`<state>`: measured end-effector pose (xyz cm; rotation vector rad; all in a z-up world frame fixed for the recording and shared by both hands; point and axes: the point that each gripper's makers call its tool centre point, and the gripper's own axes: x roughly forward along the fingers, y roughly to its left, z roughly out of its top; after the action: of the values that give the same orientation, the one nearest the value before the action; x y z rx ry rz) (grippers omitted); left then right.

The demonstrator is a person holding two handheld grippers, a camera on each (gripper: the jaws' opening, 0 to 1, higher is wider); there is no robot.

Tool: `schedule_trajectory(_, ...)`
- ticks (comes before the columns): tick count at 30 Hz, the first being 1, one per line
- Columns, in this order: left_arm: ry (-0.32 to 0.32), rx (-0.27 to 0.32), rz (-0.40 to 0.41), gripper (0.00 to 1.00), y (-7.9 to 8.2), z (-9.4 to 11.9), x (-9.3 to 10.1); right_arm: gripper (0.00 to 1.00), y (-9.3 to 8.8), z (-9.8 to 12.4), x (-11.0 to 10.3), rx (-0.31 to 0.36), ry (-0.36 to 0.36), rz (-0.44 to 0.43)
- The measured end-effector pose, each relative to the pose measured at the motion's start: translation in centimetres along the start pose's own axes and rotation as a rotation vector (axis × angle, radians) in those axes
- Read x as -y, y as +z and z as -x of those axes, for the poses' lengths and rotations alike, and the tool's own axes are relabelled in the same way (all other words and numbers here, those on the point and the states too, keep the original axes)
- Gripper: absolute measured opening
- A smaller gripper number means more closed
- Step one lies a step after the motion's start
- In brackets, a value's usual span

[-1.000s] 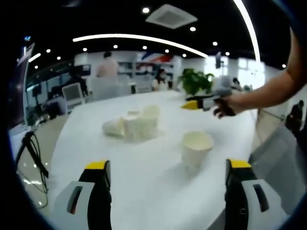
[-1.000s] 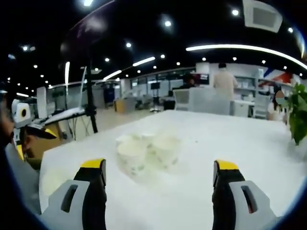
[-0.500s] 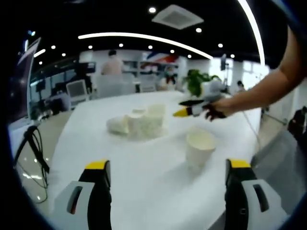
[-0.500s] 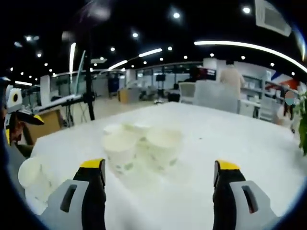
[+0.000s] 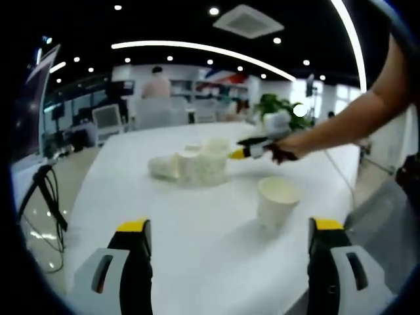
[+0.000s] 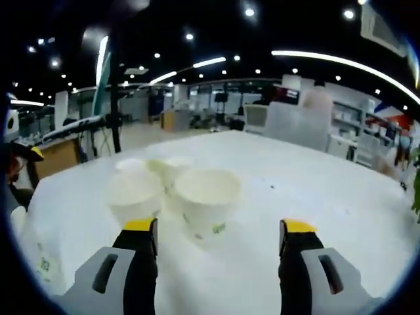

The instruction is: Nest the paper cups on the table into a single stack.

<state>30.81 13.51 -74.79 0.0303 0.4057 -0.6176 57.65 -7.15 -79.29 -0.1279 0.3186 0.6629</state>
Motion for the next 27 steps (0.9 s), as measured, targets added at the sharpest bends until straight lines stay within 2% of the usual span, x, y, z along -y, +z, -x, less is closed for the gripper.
schedule_trajectory(5, 0.005, -0.004, 0.002, 0.99, -0.1, 0.0, -0.1, 0.64, 0.2, -1.5, -0.4, -0.007, 0.014, 0.013)
schedule_trajectory(10, 0.005, -0.018, 0.002, 0.99, -0.1, -0.2, 0.3, 0.62, 1.0, -2.6, -0.8, 0.011, 0.026, 0.004)
schedule_trajectory(15, 0.0, -0.027, -0.011, 0.99, -0.2, -0.3, 0.4, 0.54, 0.8, -3.4, -0.8, -0.003, 0.043, 0.003)
schedule_trajectory(19, 0.0, -0.029, -0.007, 0.99, -0.2, -0.3, 0.3, 0.48, 0.9, -3.6, -1.1, -0.002, 0.048, -0.005)
schedule_trajectory(22, 0.0, -0.029, -0.006, 0.99, -0.3, -0.3, 0.2, 0.41, 0.8, -3.6, -1.3, -0.007, 0.058, -0.024)
schedule_trajectory(27, -0.001, -0.028, -0.008, 0.99, -0.4, -0.3, 0.2, 0.4, 0.8, -3.5, -1.2, -0.005, 0.056, -0.035)
